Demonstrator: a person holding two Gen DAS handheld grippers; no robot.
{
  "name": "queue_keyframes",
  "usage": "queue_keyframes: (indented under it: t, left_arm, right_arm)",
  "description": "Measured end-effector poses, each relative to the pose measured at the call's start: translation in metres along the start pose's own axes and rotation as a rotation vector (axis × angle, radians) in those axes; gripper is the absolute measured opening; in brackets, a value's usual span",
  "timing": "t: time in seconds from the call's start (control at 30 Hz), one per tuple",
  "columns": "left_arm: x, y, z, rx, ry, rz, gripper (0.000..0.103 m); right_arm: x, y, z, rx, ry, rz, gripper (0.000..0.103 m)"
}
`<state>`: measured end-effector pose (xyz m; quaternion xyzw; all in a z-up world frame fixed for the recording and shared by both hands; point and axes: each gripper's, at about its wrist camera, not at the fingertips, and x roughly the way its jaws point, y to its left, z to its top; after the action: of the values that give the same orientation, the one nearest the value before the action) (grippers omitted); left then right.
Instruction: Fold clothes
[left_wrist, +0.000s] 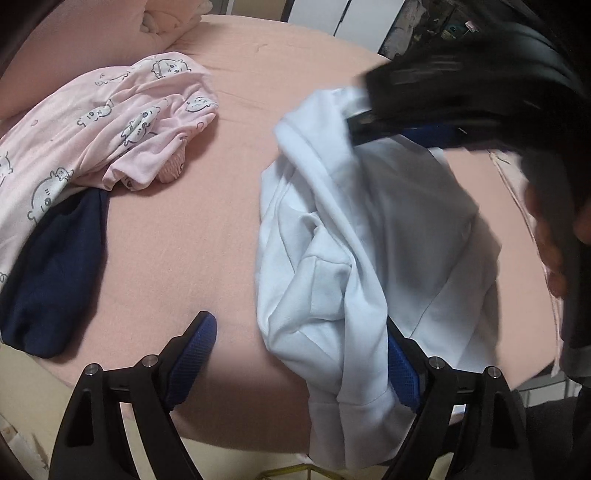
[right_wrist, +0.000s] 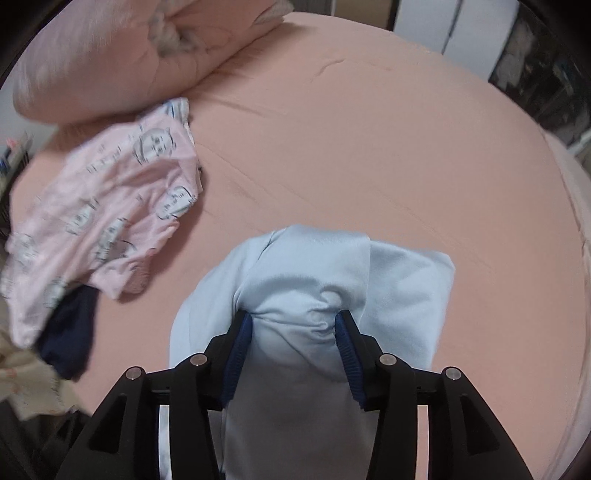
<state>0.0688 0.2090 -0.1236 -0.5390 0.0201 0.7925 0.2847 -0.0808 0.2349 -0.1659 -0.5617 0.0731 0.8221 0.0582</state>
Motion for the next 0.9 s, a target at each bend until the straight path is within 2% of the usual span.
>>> queue_keyframes:
  t: [0.1, 0.2, 0.27, 0.37, 0.47, 0.63, 0.73, 0.9]
  left_arm:
    - [-0.014, 0.011, 0.005, -0.063, -0.001, -0.039, 0.085]
    - [-0.028, 0.021, 0.011, -0.124, -0.008, -0.070, 0.085]
    - [-0.044, 0.015, 0.014, -0.117, -0.029, -0.056, 0.085]
    - [-0.048, 0.014, 0.012, -0.088, -0.068, -0.029, 0.086]
    - [-0.042, 0.014, 0.027, -0.062, -0.093, -0.002, 0.086]
    - [0.003, 0.008, 0.047, -0.030, -0.122, 0.039, 0.086]
    - [0.029, -0.003, 0.078, -0.025, -0.120, 0.046, 0.086]
    - [0.058, -0.010, 0.094, -0.008, -0.083, 0.091, 0.086]
  right_arm:
    - [-0.019, -0.025, -0.014, 0.127, -0.023, 0.105, 0.061]
    - [-0.036, -0.048, -0.035, 0.242, -0.047, 0.163, 0.063]
    - [-0.048, -0.061, -0.048, 0.304, -0.065, 0.182, 0.063]
    - [-0.058, -0.074, -0.066, 0.321, -0.085, 0.127, 0.063]
    - [-0.062, -0.080, -0.082, 0.321, -0.101, 0.104, 0.063]
    - [-0.065, -0.088, -0.097, 0.325, -0.147, 0.090, 0.063]
    - [-0.068, -0.090, -0.101, 0.290, -0.182, 0.058, 0.063]
    - [-0.063, -0.080, -0.096, 0.224, -0.195, 0.051, 0.063]
